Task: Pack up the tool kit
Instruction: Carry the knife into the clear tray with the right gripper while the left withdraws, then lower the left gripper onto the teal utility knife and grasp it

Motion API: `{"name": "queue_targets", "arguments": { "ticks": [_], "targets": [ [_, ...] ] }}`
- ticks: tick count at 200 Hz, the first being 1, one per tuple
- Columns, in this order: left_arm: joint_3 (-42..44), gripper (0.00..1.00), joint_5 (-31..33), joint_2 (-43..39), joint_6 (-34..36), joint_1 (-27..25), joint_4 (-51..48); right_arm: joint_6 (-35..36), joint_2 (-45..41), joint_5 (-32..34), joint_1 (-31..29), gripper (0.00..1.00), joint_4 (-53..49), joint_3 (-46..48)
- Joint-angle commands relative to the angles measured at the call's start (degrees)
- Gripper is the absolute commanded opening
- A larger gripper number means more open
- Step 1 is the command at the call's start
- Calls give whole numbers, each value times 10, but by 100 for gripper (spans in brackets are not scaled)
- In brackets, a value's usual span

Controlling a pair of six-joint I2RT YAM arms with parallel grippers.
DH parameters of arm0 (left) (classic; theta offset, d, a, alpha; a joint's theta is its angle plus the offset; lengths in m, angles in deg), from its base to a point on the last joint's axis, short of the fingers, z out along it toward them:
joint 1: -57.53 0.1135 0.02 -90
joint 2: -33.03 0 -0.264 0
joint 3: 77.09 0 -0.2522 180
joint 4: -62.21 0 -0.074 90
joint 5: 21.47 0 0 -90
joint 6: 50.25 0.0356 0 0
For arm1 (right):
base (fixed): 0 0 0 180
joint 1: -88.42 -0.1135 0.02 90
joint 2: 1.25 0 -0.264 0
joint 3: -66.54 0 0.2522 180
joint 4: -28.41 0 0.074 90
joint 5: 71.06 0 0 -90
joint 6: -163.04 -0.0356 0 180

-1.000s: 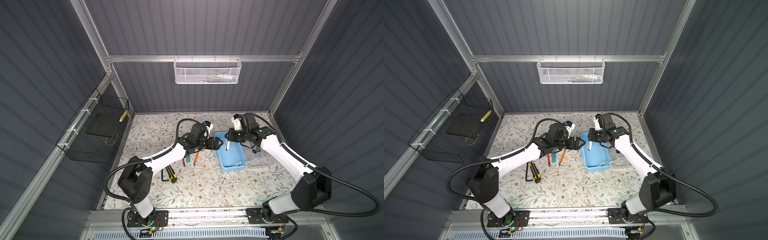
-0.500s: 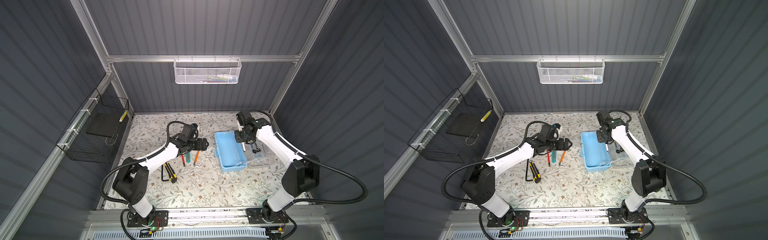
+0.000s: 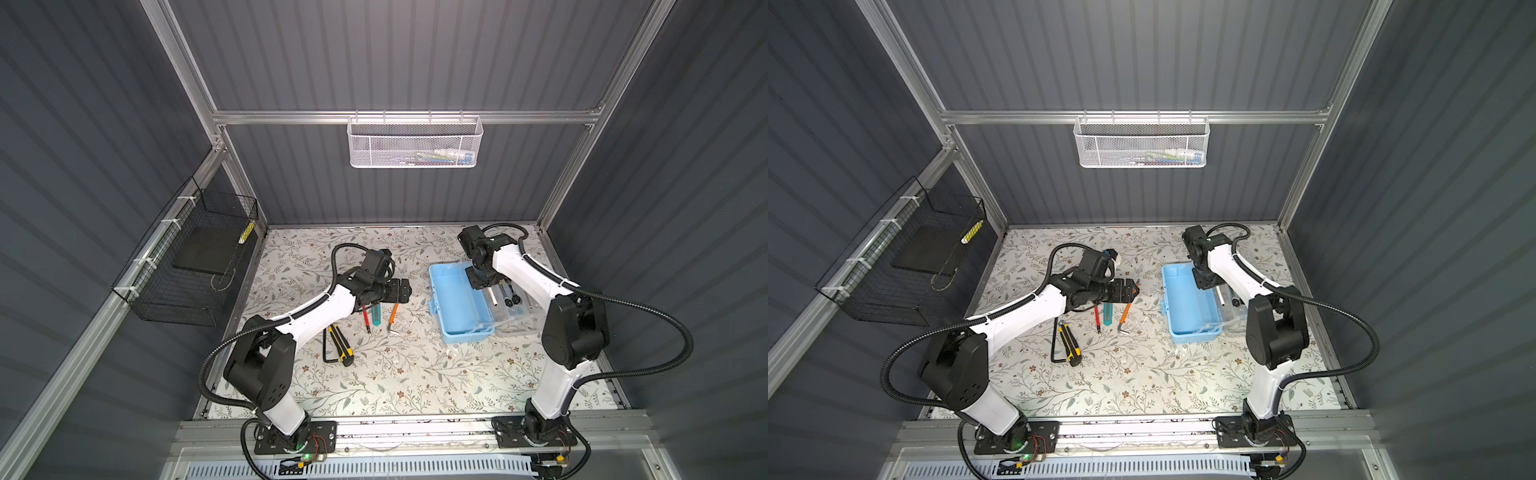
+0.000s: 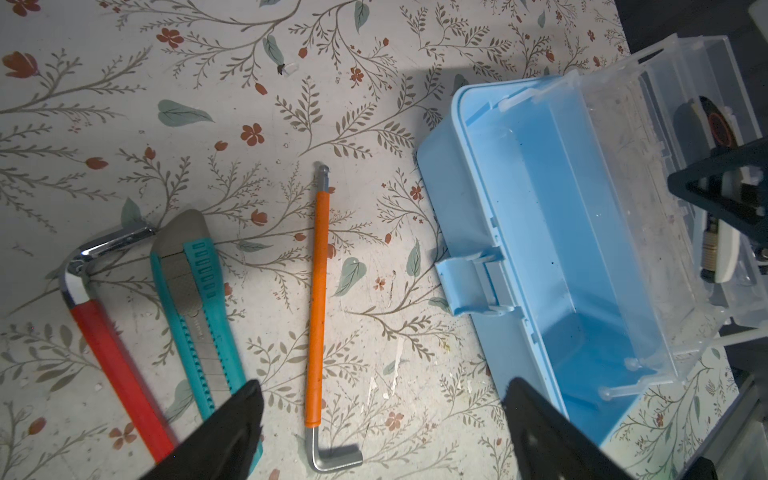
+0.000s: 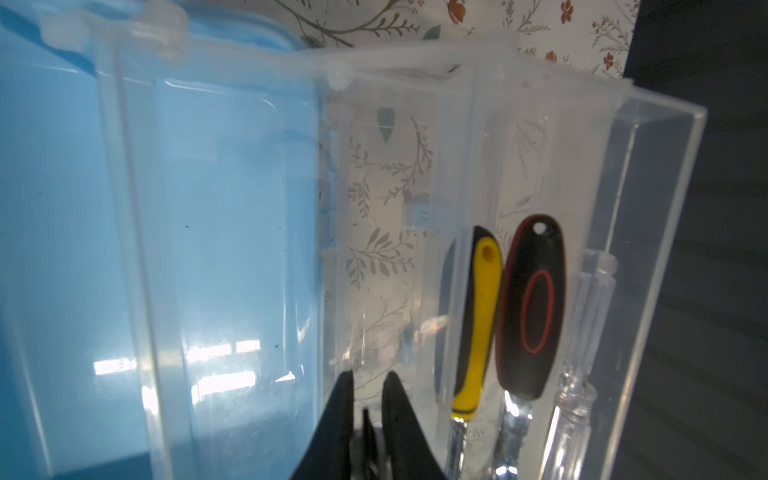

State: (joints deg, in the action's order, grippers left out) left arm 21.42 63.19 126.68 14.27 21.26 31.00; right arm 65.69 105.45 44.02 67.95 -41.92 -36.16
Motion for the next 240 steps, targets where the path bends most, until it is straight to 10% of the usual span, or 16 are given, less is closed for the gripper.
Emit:
{"name": "queue_targets", "arguments": {
  "ticks": [1,79,176,240],
  "targets": [
    [10,92,-2,-4,12,3,-13,-9,7,26,-3,21,-13,-14],
    [6,92,-12,7,8,4,-10,-36,-24,-11,-4,43,-4,-3],
    [-1,93,32,17,-10,18,-54,-35,-109,-103,-7,39,70,69],
    [-1,93,74,41,-18,30,-84,-44,-142,-146,-7,65,127,99]
  ]
}}
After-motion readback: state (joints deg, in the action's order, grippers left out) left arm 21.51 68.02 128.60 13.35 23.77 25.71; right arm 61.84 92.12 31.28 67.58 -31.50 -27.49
